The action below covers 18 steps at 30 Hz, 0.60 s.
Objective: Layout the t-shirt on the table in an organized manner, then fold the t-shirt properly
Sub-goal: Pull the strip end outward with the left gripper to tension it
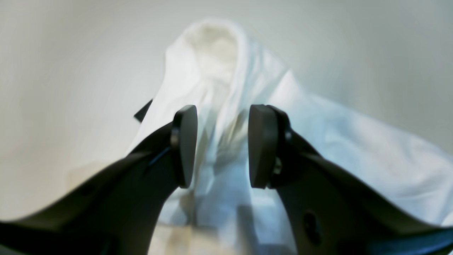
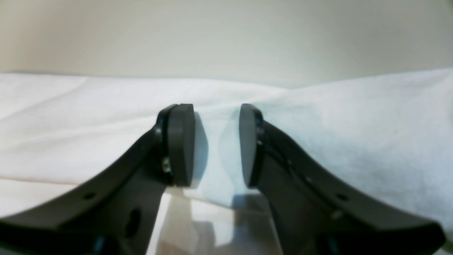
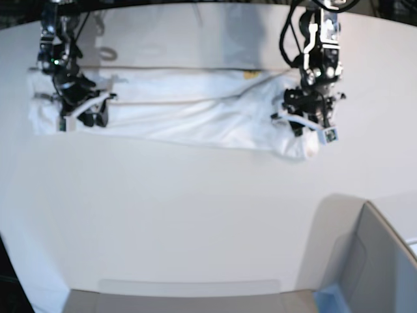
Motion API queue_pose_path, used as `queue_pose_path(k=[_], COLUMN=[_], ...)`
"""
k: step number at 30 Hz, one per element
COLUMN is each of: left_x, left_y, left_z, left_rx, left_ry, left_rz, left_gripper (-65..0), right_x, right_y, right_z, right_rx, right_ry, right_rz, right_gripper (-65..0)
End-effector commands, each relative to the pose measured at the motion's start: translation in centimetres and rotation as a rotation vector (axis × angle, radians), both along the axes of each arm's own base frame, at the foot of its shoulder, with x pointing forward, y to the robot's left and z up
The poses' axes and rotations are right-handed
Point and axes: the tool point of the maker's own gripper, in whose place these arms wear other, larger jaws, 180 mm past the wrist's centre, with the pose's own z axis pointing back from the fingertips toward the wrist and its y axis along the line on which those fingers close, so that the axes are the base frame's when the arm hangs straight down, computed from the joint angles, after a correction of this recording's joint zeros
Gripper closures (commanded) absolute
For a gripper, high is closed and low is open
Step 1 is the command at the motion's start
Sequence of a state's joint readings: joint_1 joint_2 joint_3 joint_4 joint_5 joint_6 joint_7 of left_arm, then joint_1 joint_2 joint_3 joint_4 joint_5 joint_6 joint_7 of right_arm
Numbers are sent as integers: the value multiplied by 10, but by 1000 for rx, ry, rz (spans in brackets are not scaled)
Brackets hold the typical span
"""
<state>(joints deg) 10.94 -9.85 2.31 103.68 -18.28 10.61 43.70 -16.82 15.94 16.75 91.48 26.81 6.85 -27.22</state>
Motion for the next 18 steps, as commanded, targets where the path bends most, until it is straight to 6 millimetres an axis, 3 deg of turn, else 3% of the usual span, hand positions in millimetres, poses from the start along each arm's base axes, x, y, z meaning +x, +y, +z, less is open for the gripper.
queue_pose_path(k=[1, 5, 12, 16, 18], left_x=[8, 8, 7, 7, 7], left_y=[1, 1, 2, 7, 21], left_z=[13, 13, 9, 7, 10], left_rx=[11, 11, 11, 14, 28], left_ry=[-48, -48, -38, -33, -53], left_rz=[-7, -7, -2, 14, 51], left_gripper=[-229, -191, -29, -30, -30], right_x=[4, 3, 4, 3, 3], right_y=[-4, -4, -4, -4, -4], right_z=[8, 7, 8, 7, 7], right_rx=[-8, -8, -8, -8, -8], right_ry=[-24, -22, -24, -21, -22], right_rz=[0, 0, 0, 0, 0], right_gripper=[-222, -222, -222, -222, -222])
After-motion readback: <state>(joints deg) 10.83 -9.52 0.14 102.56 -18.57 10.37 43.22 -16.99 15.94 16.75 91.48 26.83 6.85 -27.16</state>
